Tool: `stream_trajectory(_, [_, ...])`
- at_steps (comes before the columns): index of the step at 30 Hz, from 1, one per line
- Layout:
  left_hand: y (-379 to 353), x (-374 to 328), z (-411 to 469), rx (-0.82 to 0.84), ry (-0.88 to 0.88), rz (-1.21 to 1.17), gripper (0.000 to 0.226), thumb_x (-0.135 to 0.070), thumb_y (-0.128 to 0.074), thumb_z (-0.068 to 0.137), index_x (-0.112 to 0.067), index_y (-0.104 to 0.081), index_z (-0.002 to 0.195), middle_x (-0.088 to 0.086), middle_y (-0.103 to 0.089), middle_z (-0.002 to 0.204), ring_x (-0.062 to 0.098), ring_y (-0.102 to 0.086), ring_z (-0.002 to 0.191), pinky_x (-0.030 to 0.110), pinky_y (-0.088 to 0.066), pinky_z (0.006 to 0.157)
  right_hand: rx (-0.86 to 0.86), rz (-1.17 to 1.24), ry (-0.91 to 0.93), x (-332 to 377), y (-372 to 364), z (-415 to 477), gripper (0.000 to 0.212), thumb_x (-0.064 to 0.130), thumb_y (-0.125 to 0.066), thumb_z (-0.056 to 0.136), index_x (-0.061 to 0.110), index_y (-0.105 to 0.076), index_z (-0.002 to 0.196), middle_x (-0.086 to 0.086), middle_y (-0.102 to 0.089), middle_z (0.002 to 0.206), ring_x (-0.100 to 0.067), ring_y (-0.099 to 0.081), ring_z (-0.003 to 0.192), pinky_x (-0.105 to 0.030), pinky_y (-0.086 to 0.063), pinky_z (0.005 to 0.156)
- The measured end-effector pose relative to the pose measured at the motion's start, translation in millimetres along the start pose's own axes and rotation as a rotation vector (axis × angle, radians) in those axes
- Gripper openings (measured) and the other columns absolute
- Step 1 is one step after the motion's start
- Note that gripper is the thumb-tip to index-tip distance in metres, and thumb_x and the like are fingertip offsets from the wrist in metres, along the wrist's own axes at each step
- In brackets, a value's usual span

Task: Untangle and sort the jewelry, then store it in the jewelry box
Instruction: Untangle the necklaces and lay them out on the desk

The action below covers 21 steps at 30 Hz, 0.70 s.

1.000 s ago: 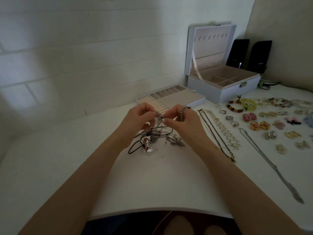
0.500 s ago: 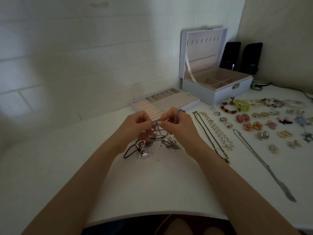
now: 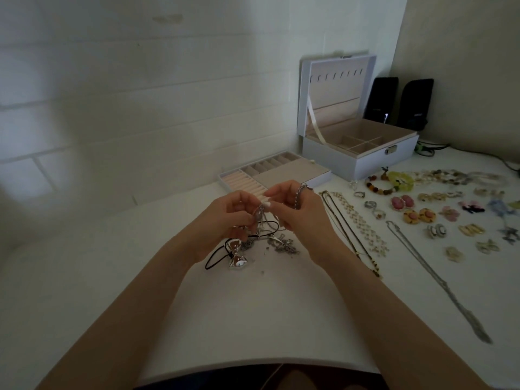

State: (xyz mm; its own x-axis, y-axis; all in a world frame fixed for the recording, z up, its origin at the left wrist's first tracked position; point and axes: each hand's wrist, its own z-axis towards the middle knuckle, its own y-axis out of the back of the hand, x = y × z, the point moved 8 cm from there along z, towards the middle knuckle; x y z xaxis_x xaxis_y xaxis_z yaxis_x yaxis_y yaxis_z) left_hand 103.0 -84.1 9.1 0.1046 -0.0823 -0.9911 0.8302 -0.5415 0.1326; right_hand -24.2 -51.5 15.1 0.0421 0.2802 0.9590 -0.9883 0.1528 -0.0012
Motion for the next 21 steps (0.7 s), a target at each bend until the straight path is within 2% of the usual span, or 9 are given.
stream_trajectory(5, [1.5,-3.1,0.6,-0.015,0.008,-0.297,0.022,0.009,-0.043,0.089,-0.009,-0.055,0.095,0.000,-0.060,0.074,0.008,-0.056,0.054,0.015,-0.042,0.042,0.029,0.034,-0.020,0.1,-1.8,-1.9,0.019,-0.006,-0.061,0.085,0.008,-0.063,0.097,-0.003,-0.059,0.079,-0.009,-0.050,0.045,-0.019,-0.040,0.044])
stream_trajectory(9, [9.0,-5.1,2.4,-0.072,-0.032,-0.380,0.021,0.008,-0.046,0.087,-0.009,-0.057,0.095,-0.001,-0.062,0.074,0.006,-0.058,0.056,0.014,-0.043,0.043,0.063,0.030,-0.053,-2.0,-5.5,-2.5,0.021,-0.009,-0.056,0.085,0.006,-0.062,0.098,-0.006,-0.055,0.074,-0.012,-0.055,0.050,-0.021,-0.044,0.046])
stream_trajectory(12, [9.9,-7.0,2.4,-0.068,-0.053,-0.393,0.019,0.001,-0.054,0.078,-0.009,-0.057,0.095,-0.001,-0.064,0.074,0.006,-0.058,0.056,0.015,-0.045,0.045,0.105,-0.025,-0.078,-5.0,-10.4,-2.6,0.015,0.001,-0.064,0.084,0.014,-0.062,0.091,0.000,-0.054,0.068,-0.009,-0.051,0.053,-0.020,-0.042,0.050])
stream_trajectory(14, [7.8,-6.6,2.6,-0.033,-0.052,-0.390,0.023,0.000,-0.062,0.074,-0.009,-0.057,0.094,0.000,-0.062,0.076,0.007,-0.058,0.055,0.015,-0.045,0.045,0.080,-0.188,-0.059,-6.7,-9.7,-1.7,0.013,0.011,-0.071,0.081,0.019,-0.062,0.085,0.004,-0.051,0.067,-0.003,-0.046,0.055,-0.017,-0.040,0.054])
stream_trajectory(16, [4.8,-4.6,3.5,0.000,-0.041,-0.361,0.021,-0.003,-0.060,0.073,-0.010,-0.058,0.093,0.000,-0.060,0.074,0.007,-0.055,0.054,0.016,-0.043,0.044,0.039,-0.336,-0.001,-4.8,-8.1,-1.4,0.011,0.016,-0.073,0.081,0.018,-0.062,0.079,0.006,-0.050,0.065,0.002,-0.043,0.052,-0.011,-0.036,0.053])
stream_trajectory(18, [1.7,-2.6,3.8,0.022,-0.031,-0.300,0.017,-0.007,-0.058,0.074,-0.011,-0.058,0.091,0.000,-0.056,0.071,0.007,-0.051,0.053,0.016,-0.042,0.044,0.008,-0.361,0.033,-2.1,-5.9,-1.6,0.011,0.019,-0.072,0.082,0.015,-0.064,0.076,0.006,-0.053,0.064,0.003,-0.044,0.052,-0.009,-0.036,0.053])
stream_trajectory(21, [5.2,-1.3,4.3,-0.023,-0.043,-0.211,0.013,0.001,-0.059,0.082,-0.011,-0.059,0.089,-0.001,-0.055,0.069,0.006,-0.049,0.054,0.015,-0.041,0.047,-0.041,-0.320,0.032,-0.2,0.8,-0.4,0.011,0.020,-0.072,0.082,0.016,-0.065,0.074,0.011,-0.056,0.061,0.002,-0.044,0.051,-0.010,-0.036,0.053])
